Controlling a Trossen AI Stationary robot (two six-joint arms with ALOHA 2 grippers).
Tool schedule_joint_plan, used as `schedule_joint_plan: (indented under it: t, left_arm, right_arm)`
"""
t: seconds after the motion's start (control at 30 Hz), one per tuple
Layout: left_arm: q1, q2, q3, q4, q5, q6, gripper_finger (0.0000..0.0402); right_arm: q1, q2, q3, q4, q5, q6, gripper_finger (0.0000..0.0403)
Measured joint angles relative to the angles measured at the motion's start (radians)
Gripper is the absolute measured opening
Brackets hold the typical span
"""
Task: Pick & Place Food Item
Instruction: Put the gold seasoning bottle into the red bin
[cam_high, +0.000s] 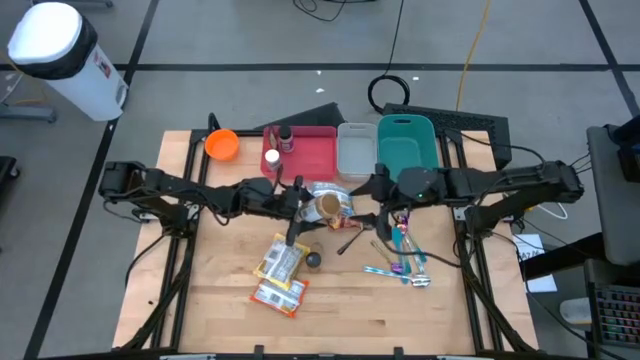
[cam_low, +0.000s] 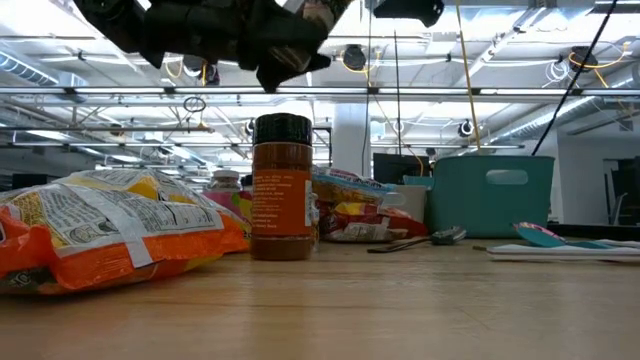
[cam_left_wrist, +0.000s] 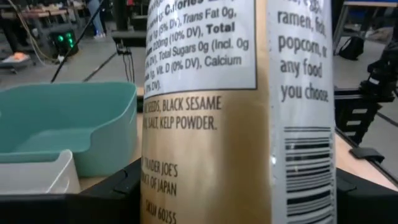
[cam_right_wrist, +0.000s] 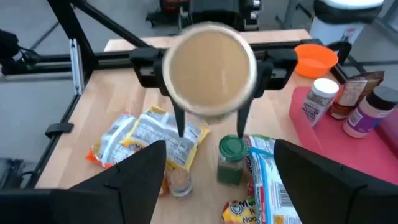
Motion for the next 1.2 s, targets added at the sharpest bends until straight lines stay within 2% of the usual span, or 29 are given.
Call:
schedule_joint_plan:
  t: [0.17,0.4,0.47,0.53,0.63,0.97,1.1,1.2]
  left_arm:
    - [0.001,-0.006,0.000,0.026,0.002,0.004,0.0266]
    - [0.004,-0.003,0.000,0.031,-0.036,-0.002,0.0266]
    - [0.004,-0.003,0.000,0.031,-0.049,-0.006,0.0266]
    - [0.004,-0.003,0.000,0.031,-0.050,-0.007,0.0266]
    - [0.004,-0.003,0.000,0.034,-0.050,-0.005,0.0266]
    - [0.003,-0.003,0.000,0.034,-0.050,-0.007,0.0266]
    - [0.003,-0.003,0.000,0.033,-0.050,-0.008,0.0266]
    - [0.003,-0.003,0.000,0.033,-0.051,-0.008,0.0266]
  right_arm:
    - [0.000,-0.033,-0.163,0.244,-0.003,-0.007,0.0292]
    - [0.000,0.019,-0.468,0.962,-0.005,-0.049,0.0292]
    - [-0.003,0.069,-0.525,1.162,-0.005,-0.049,0.0292]
    - [-0.008,0.119,-0.550,1.280,-0.005,-0.050,0.0294]
    - [-0.009,0.199,-0.539,1.315,-0.004,-0.051,0.0308]
    - [-0.017,0.382,-0.318,1.333,-0.003,-0.092,0.0376]
    - [-0.016,0.432,-0.257,1.322,0.022,-0.079,0.0375]
    - [-0.016,0.442,-0.252,1.298,0.051,-0.062,0.0352]
